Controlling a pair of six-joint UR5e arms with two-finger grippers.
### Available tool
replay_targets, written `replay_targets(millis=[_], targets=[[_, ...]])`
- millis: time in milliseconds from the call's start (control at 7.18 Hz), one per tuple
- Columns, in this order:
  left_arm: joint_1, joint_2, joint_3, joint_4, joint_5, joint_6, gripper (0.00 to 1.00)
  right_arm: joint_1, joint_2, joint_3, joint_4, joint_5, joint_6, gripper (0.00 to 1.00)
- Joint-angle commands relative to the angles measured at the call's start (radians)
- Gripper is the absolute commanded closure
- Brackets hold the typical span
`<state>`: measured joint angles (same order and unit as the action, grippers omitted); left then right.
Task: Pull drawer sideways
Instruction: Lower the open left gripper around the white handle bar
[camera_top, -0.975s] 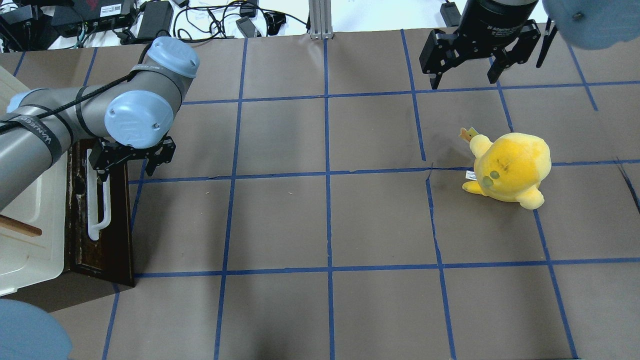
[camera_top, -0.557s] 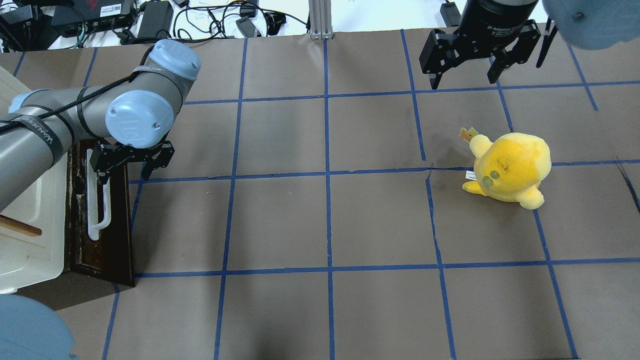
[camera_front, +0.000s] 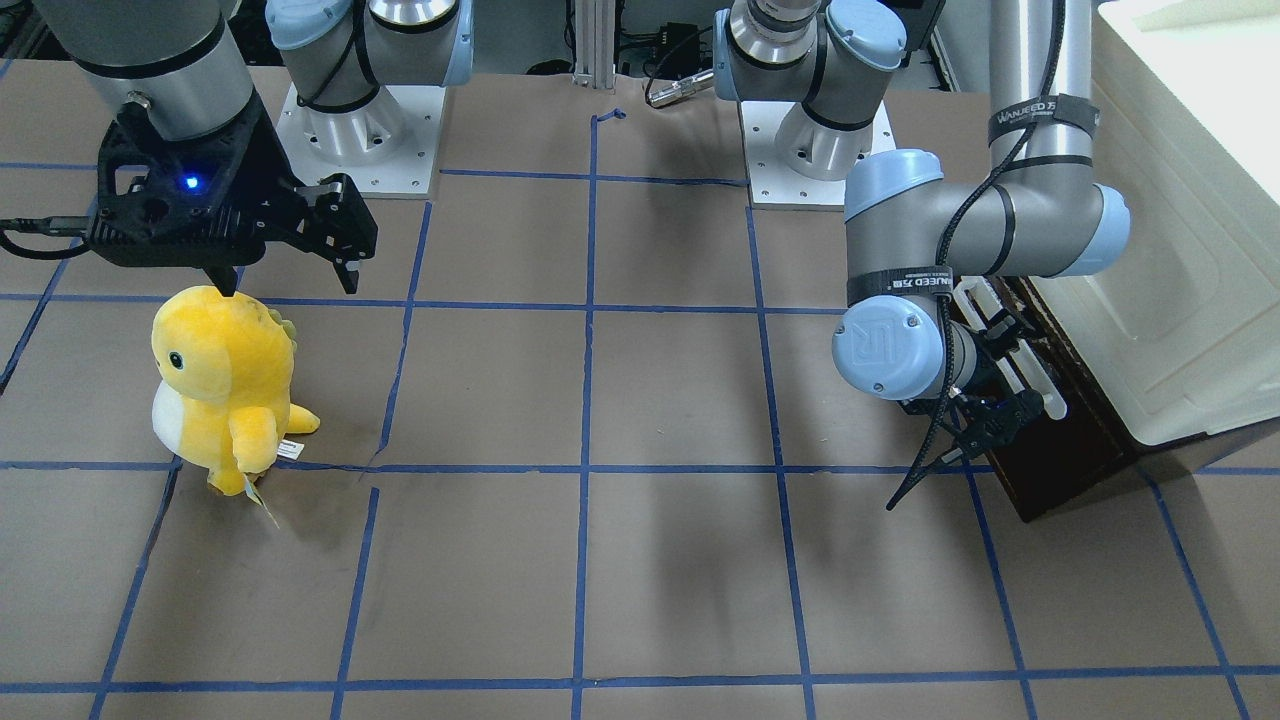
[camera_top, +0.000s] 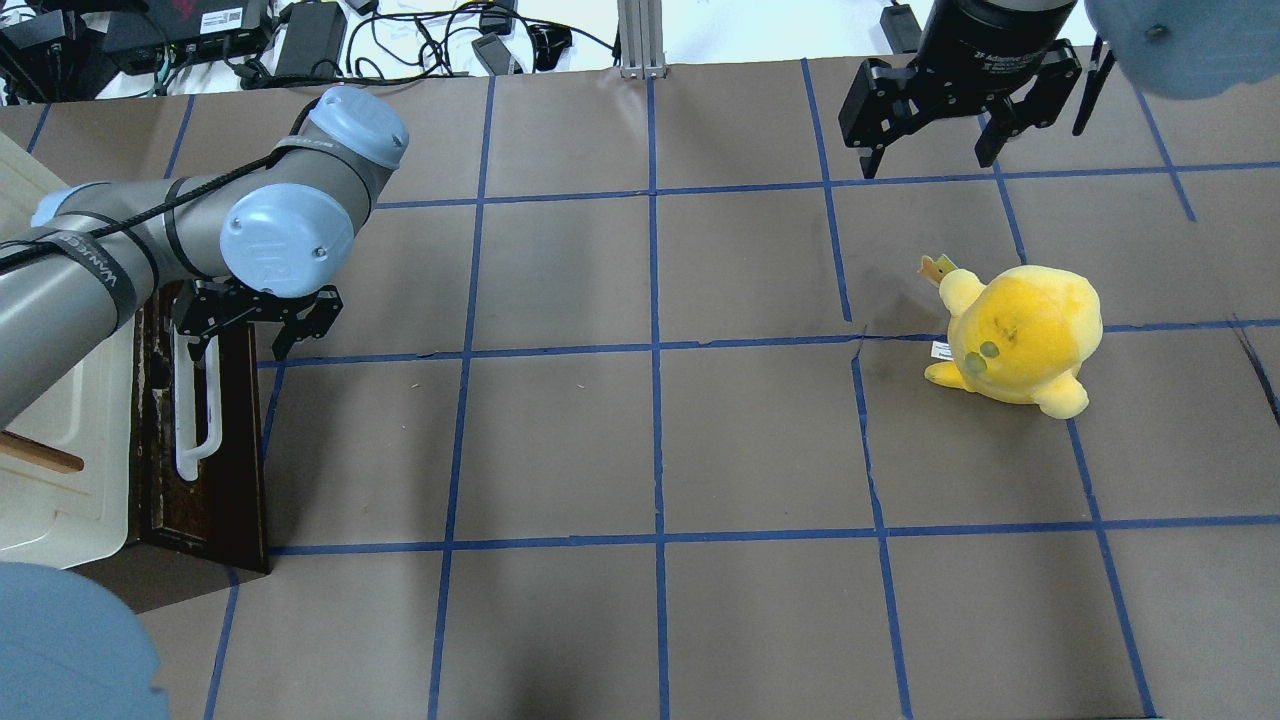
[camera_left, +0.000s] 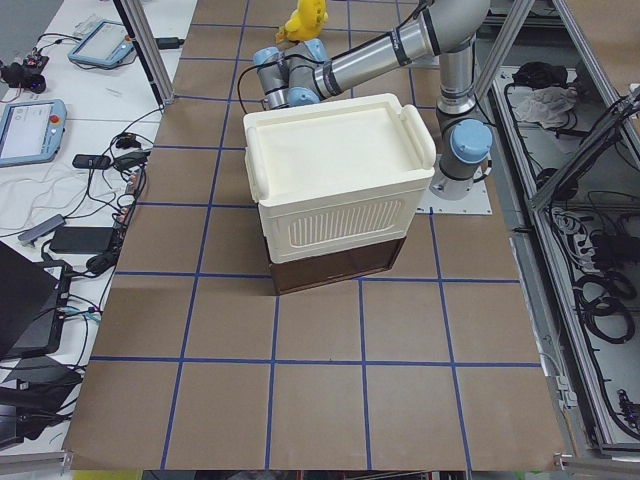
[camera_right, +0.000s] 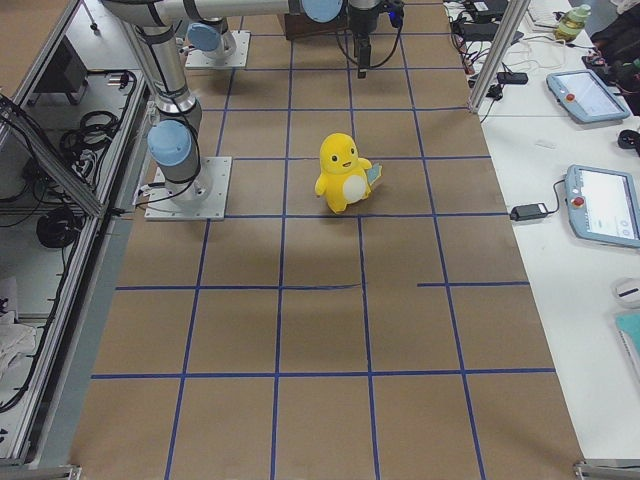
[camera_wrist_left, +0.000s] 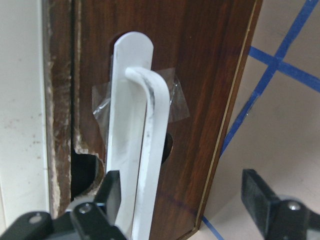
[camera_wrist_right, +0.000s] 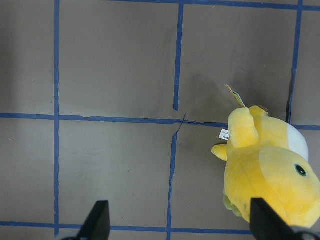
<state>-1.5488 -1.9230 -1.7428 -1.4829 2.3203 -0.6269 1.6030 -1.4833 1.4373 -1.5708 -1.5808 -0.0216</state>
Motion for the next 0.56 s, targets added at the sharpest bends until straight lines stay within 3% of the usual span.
replay_targets(millis=[0, 278, 418], targets=[[0.0, -0.002, 0.0, -0.005, 0.001, 0.003, 0.15, 0.0, 0.0, 0.0, 0.0, 0.001, 0.0, 0.0], [0.0, -0.001, -0.001, -0.007, -0.001, -0.002, 0.32, 0.0, 0.0, 0.0, 0.0, -0.001, -0.001, 0.0], [0.001, 0.002, -0.012, -0.013, -0.001, -0.002, 0.31, 0.0, 0.0, 0.0, 0.0, 0.001, 0.0, 0.0]])
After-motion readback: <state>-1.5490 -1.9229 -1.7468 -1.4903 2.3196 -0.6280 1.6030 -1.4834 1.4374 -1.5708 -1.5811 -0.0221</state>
